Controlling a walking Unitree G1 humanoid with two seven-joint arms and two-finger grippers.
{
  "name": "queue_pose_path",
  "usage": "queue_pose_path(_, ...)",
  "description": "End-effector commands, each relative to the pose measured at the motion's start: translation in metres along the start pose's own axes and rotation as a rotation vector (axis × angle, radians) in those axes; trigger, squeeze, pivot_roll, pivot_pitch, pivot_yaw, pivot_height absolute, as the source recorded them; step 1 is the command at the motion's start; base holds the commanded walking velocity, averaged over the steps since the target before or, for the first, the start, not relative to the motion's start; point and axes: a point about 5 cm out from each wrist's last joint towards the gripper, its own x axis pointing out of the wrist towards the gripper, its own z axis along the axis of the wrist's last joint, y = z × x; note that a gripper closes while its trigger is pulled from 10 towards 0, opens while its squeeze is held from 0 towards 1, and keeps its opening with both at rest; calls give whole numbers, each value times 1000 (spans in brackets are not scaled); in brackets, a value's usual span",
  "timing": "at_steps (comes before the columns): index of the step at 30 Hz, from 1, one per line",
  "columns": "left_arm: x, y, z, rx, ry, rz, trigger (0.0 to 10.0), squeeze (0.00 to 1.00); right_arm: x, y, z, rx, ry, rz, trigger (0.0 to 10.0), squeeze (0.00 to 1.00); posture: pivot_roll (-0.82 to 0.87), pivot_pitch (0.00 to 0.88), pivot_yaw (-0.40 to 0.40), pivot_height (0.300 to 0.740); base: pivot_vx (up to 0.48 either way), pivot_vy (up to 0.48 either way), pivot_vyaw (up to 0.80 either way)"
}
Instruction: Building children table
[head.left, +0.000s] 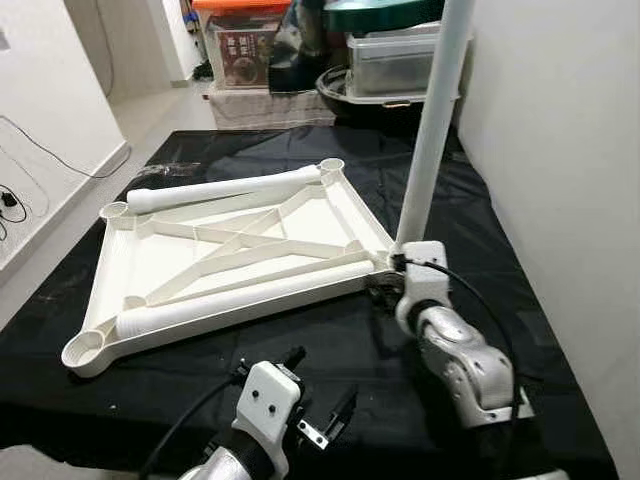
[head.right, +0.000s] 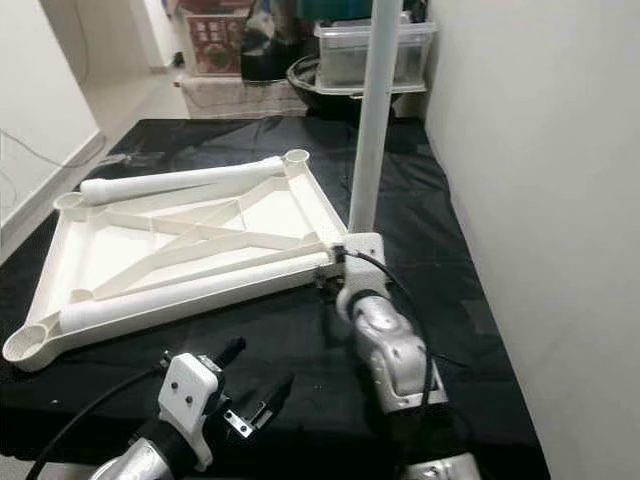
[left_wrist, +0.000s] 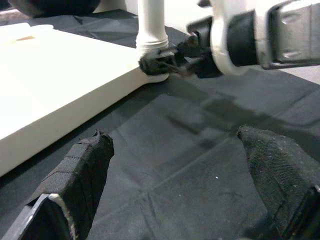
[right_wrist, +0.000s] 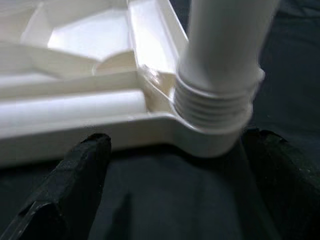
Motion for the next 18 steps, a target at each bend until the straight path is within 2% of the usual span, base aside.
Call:
queue_pose_path(1, -2, 2, -4, 8, 19, -1, 10000, 0, -1, 2, -5, -13, 19, 15, 10000, 0, 32, 52, 42, 740, 0, 0, 0)
queue_pose_path(2, -1, 2, -4, 6, 19, -1, 10000, 0, -3, -7, -8, -54, 27, 25, 10000, 0, 32, 52, 42, 740, 0, 0, 0)
queue_pose_path(7, -1, 1, -4, 6, 19, -2, 10000, 0, -4, -14, -11, -74, 32, 30, 10000, 0, 32, 52, 42, 740, 0, 0, 0)
queue_pose_path(8, -2, 1, -4, 6, 18, -3, 10000, 0, -2, -35, -14, -159, 37, -28, 10000, 0, 28, 53, 41, 740, 0, 0, 0)
queue_pose_path(9, -2, 1, -4, 6, 18, -3, 10000, 0, -2, -35, -14, -159, 37, -28, 10000, 0, 28, 53, 41, 740, 0, 0, 0)
queue_pose_path(12, -2, 0, -4, 4, 18, -3, 10000, 0, 3, -52, -16, -218, 44, -108, 10000, 0, 32, 52, 41, 740, 0, 0, 0)
queue_pose_path(13, -2, 0, -4, 4, 18, -3, 10000, 0, 3, -52, -16, -218, 44, -108, 10000, 0, 32, 52, 41, 740, 0, 0, 0)
queue_pose_path(15, -2, -1, -2, 4, 13, -2, 10000, 0, 17, -66, -14, -265, 38, -217, 10000, 0, 45, 54, 40, 740, 0, 0, 0)
queue_pose_path(18, -3, -2, -1, 4, 10, -2, 10000, 0, 20, -70, -13, -273, 35, -252, 10000, 0, 53, 59, 34, 740, 0, 0, 0)
